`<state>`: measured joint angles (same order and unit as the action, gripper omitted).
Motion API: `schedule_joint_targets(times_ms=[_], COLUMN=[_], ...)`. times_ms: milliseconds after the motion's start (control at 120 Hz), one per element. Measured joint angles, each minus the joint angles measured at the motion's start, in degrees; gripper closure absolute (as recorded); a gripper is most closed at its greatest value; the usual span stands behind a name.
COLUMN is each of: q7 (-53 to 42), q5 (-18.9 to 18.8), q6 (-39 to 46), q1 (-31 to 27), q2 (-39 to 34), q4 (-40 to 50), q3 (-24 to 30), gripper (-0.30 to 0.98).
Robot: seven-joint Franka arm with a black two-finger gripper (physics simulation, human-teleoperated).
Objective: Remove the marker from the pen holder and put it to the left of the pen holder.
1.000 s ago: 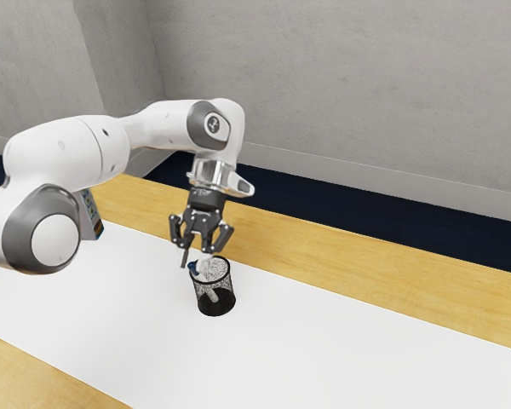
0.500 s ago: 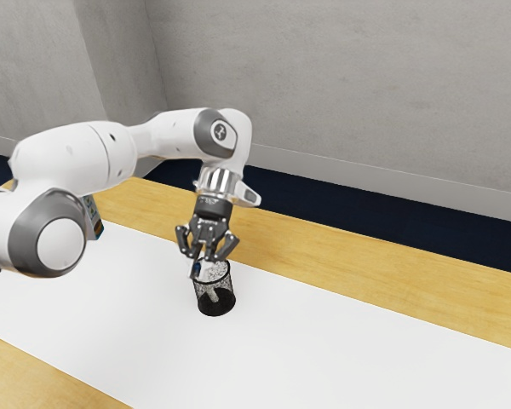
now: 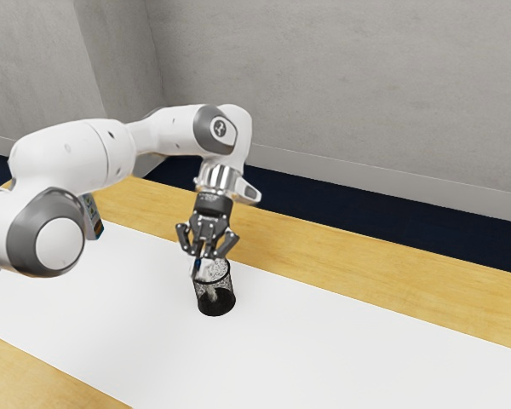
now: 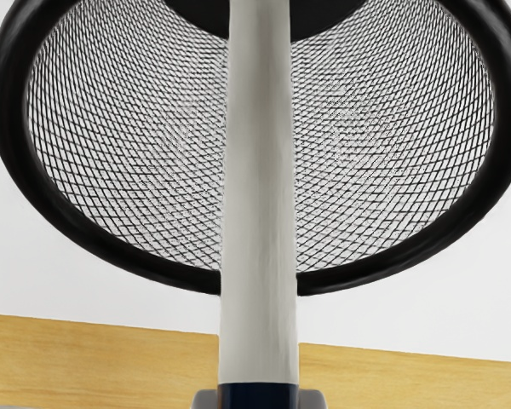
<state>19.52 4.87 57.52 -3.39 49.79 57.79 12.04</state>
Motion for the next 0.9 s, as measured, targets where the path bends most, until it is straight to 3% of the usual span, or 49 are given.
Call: schedule_joint_targets(times_ms=[225, 433, 575, 692, 900], q7=[0.1, 0.8, 1.1, 0.5, -1.4], q5=[-0.1, -0.2, -0.1, 0.6, 0.9], q6=[0.6, -0.5, 1.6, 8.2, 21.3], q1=[1.3, 2.7, -1.1, -6.4, -12.0], q2=[-9.3, -11.9, -9.9, -4.7, -1.9], q4=[6.4, 3.2, -2.4, -4.1, 1.3], q3=[-0.3, -0.3, 0.0, 0.8, 2.3], gripper=[0.7, 0.71, 0.71, 0.71, 0.72])
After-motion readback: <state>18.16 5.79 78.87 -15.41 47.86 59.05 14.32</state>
